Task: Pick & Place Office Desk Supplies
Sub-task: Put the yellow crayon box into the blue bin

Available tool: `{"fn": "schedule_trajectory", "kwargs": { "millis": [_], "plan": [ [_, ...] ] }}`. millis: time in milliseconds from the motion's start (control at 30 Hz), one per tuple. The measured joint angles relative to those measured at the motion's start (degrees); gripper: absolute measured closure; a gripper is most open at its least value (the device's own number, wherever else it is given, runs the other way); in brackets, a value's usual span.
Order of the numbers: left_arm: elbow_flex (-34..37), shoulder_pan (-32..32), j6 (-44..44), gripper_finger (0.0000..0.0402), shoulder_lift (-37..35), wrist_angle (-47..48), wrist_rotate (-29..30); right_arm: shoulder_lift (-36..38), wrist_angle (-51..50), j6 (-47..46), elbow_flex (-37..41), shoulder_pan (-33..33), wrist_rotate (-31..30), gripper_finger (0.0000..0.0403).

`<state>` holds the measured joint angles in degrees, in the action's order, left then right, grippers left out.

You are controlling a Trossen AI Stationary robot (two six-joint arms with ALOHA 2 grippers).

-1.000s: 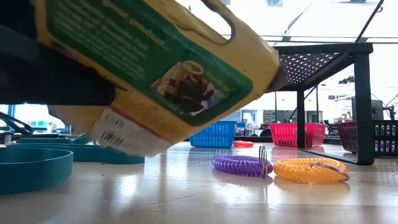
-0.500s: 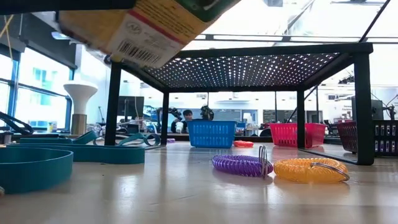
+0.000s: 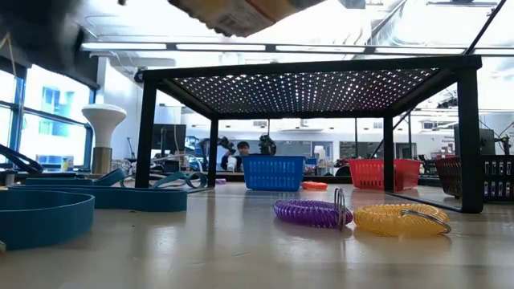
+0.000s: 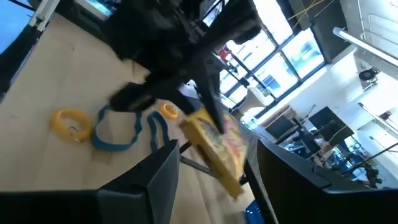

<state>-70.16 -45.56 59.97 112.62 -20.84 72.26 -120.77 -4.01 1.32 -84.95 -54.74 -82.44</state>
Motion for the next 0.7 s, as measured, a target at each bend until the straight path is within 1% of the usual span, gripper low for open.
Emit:
{"fn": "schedule_trajectory", "kwargs": {
  "millis": [200,367,467,533,700],
  "plan": [
    [0.0,2.5,3.0,0.0376,-5.1,3.7,0.3,0.0,0.6,0.0,0.0,-2.1,-4.9,0.0200],
    [0.0,6.3,6.8,0.0376,-9.6,9.3,0.6,0.1,1.2,0.0,0.0,-3.9,-7.0,0.0200],
    [0.0,9.5,8.3,0.0376,-12.3,13.8,0.3,1.6,0.6,1.8,0.0,-4.9,-7.5,0.0200],
    [0.0,11.7,9.4,0.0376,-14.3,16.2,0.0,2.9,-0.6,3.3,0.0,-5.2,-7.7,0.0200],
    [0.0,17.5,12.6,0.0376,-18.8,20.7,-3.5,5.4,-6.7,3.1,0.0,-5.4,-7.7,0.0200]
  ]
}}
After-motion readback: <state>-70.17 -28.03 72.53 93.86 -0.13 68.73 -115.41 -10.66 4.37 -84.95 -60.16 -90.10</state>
